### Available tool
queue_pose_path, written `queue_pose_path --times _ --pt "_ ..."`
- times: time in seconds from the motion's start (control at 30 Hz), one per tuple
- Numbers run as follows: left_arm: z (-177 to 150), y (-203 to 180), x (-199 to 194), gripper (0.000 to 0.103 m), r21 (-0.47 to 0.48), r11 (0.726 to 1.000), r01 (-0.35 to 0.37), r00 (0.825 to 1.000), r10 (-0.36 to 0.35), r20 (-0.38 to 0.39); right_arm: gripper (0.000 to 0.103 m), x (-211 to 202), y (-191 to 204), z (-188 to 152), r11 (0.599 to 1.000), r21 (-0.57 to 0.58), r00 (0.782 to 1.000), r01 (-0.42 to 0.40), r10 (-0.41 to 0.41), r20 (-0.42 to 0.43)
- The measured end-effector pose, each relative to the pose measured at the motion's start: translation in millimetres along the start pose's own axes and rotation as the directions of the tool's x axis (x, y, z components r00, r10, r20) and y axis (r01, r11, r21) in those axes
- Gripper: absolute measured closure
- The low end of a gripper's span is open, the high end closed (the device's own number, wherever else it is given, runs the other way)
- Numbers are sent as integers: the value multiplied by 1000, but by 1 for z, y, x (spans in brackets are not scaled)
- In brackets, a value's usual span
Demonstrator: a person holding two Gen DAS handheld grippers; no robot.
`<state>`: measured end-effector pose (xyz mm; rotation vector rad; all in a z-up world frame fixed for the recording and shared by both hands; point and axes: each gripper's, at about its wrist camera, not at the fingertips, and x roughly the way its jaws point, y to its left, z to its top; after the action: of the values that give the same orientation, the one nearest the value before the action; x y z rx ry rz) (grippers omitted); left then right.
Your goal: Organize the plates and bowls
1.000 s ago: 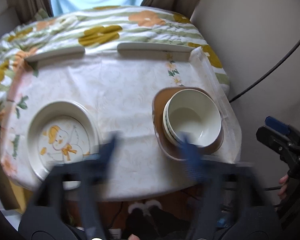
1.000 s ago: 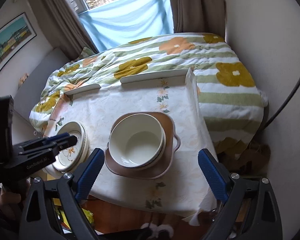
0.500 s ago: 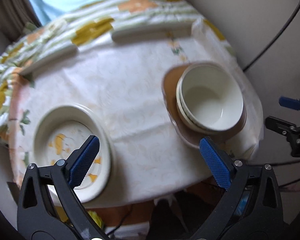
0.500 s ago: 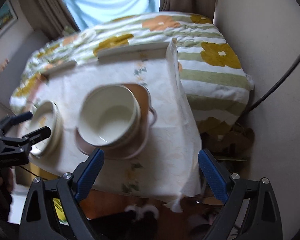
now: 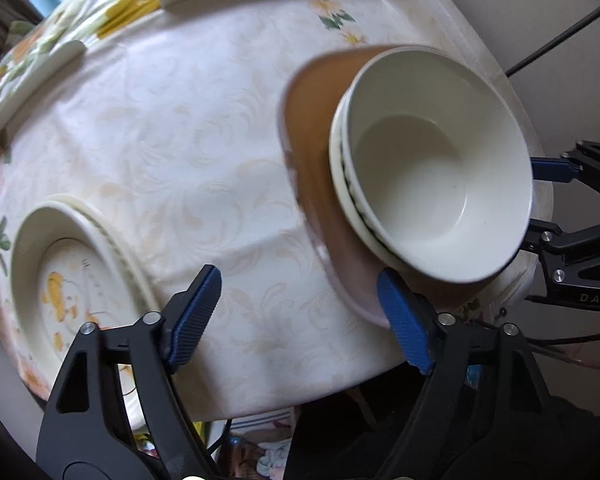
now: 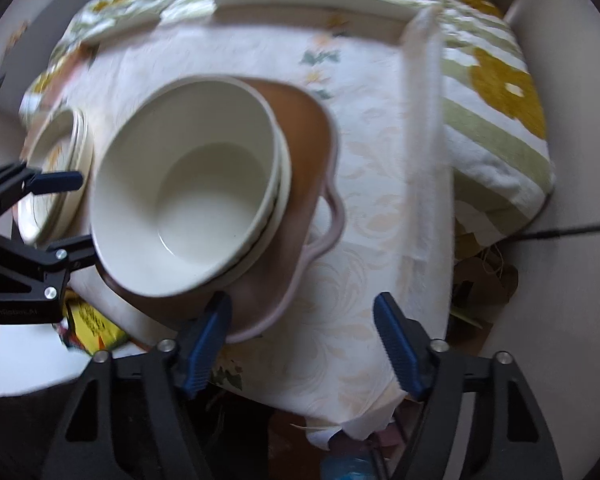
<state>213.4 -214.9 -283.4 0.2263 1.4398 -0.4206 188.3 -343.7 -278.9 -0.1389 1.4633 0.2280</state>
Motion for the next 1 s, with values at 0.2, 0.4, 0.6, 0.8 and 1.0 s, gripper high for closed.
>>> queue_pose_path --times 0.2,0.4,0.6,0.8,1.0 --pt "7 -10 18 54 26 1000 13 1000 -13 -20 61 19 -3 5 998 -17 998 -60 60 -26" --pt "12 -19 31 76 43 999 11 1000 -12 4 80 27 3 -3 995 -29 995 -94 95 15" --pt "10 -40 30 87 109 993 -55 996 47 76 84 25 8 -12 994 -66 994 -83 87 65" --pt "5 -43 21 87 118 989 -85 989 70 132 84 20 11 -22 994 -91 992 -56 65 104" --pt "5 -34 7 87 88 991 -104 980 87 177 84 9 10 -23 992 -123 987 -25 44 154"
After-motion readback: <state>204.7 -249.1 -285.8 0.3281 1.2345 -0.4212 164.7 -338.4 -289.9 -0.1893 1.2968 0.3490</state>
